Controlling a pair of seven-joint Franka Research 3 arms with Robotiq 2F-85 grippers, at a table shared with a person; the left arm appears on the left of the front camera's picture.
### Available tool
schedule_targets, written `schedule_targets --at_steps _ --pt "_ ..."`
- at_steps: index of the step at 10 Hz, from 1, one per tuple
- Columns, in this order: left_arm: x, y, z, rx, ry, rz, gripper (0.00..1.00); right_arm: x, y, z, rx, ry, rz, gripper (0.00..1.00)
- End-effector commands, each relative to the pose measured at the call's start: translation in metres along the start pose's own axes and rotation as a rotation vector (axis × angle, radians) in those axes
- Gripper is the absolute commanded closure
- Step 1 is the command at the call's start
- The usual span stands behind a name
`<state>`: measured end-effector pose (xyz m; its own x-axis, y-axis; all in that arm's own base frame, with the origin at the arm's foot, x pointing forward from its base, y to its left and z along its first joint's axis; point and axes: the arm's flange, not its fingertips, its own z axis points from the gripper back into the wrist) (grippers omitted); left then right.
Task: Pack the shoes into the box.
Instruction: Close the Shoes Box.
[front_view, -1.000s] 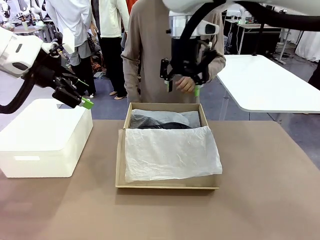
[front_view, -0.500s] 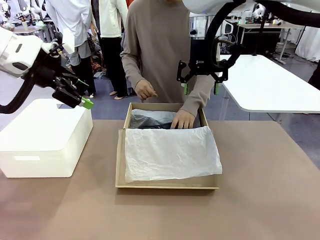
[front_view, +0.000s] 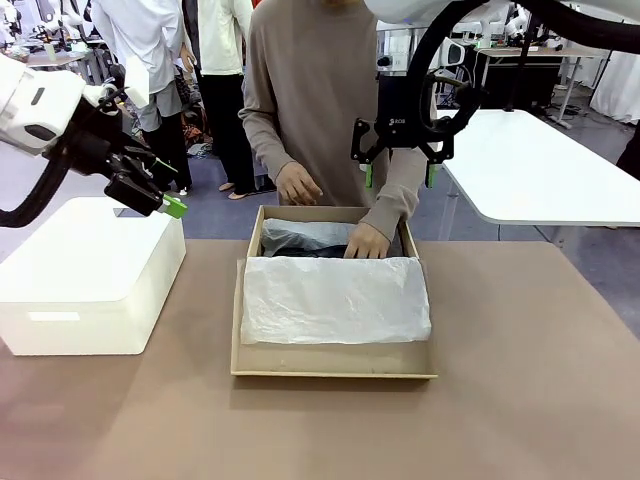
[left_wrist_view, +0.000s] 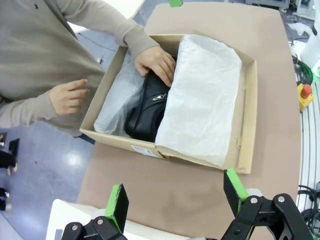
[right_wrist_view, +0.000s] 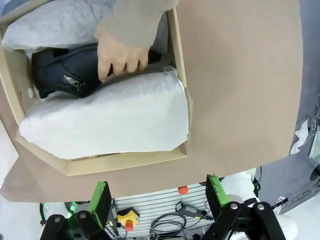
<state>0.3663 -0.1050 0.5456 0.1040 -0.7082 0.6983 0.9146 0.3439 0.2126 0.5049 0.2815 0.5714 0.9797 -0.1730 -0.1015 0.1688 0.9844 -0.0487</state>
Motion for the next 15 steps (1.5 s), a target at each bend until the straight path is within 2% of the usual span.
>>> schedule_targets --at_steps 1,2,4,7,8,10,12,13,15 --pt "-0.002 0.002 0.000 -0.010 -0.020 -0.013 0.00 -0.002 -0.003 0.008 0.035 -0.060 0.112 0.00" --pt "-0.002 0.002 0.000 -0.010 -0.020 -0.013 0.00 -0.003 -0.016 0.016 0.090 -0.097 0.255 0.00" --pt "-0.002 0.002 0.000 -0.010 -0.020 -0.013 0.00 -0.002 -0.053 0.023 0.158 -0.062 0.484 0.00" --pt "-0.002 0.002 0.000 -0.010 -0.020 -0.013 0.00 0.001 -0.109 0.025 0.274 -0.075 0.821 0.00" --pt "-0.002 0.002 0.000 -0.010 -0.020 -0.013 0.00 0.004 -0.130 0.023 0.321 -0.119 0.959 0.06" --pt "-0.002 0.002 0.000 -0.010 -0.020 -0.013 0.00 0.011 -0.160 0.015 0.329 -0.162 1.098 0.45" --pt "-0.002 0.002 0.000 -0.010 -0.020 -0.013 0.00 0.013 -0.179 0.008 0.193 -0.220 1.160 0.84" --pt "-0.002 0.002 0.000 -0.010 -0.020 -0.013 0.00 0.014 -0.185 0.005 0.160 -0.251 1.201 1.00" --pt "-0.002 0.002 0.000 -0.010 -0.020 -0.013 0.00 0.010 -0.186 0.001 0.107 -0.299 1.231 1.00"
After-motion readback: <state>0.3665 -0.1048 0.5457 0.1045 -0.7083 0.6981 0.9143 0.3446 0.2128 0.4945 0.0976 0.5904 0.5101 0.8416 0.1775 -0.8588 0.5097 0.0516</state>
